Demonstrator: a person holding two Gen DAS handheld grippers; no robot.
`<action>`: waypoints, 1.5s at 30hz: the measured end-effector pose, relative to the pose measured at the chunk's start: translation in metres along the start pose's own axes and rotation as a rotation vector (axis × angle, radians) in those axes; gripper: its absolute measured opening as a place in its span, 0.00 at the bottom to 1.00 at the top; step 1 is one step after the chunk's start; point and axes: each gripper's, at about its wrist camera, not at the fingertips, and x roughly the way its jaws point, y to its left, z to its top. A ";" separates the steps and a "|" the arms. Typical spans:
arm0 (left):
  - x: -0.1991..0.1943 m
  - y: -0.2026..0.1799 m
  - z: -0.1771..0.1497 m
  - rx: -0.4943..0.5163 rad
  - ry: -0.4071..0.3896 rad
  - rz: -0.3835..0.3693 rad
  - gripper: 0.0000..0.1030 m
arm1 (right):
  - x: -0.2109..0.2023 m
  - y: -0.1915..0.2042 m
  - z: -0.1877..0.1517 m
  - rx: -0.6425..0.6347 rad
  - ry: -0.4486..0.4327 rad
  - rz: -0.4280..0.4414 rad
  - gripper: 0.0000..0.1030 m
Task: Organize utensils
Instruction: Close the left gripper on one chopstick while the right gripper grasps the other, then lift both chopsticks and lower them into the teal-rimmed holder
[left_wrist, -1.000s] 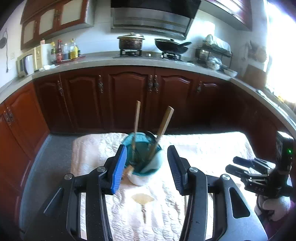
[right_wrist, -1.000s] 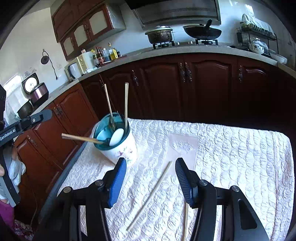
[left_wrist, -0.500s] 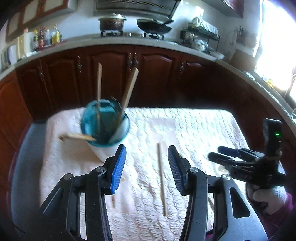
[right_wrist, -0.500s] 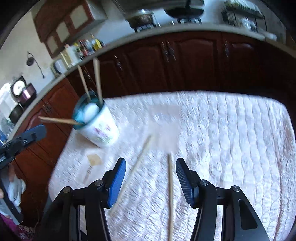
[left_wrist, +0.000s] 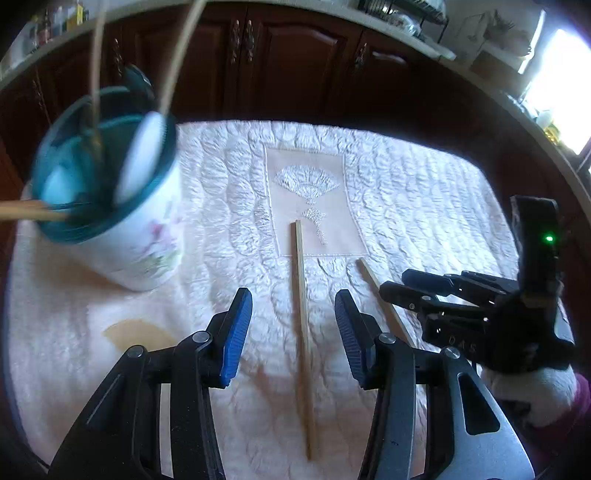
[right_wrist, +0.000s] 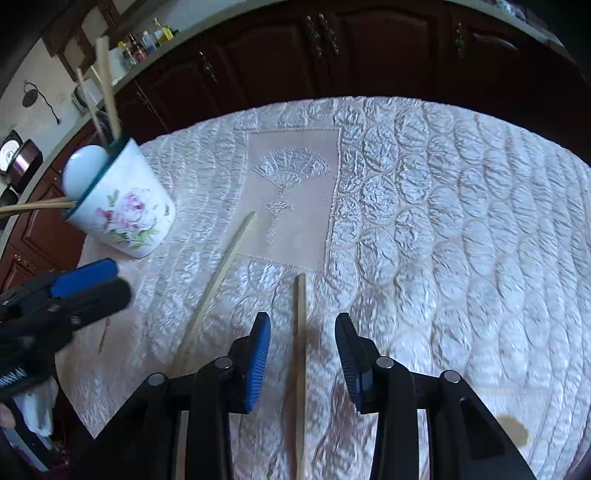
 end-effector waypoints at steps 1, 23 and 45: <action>0.010 -0.002 0.004 -0.001 0.015 0.007 0.44 | 0.003 -0.001 0.002 -0.005 0.008 0.002 0.32; 0.095 -0.011 0.052 0.039 0.097 -0.014 0.04 | -0.007 -0.013 0.018 -0.015 -0.013 0.083 0.05; -0.169 0.013 0.051 0.014 -0.308 -0.172 0.04 | -0.176 0.083 0.052 -0.188 -0.328 0.238 0.05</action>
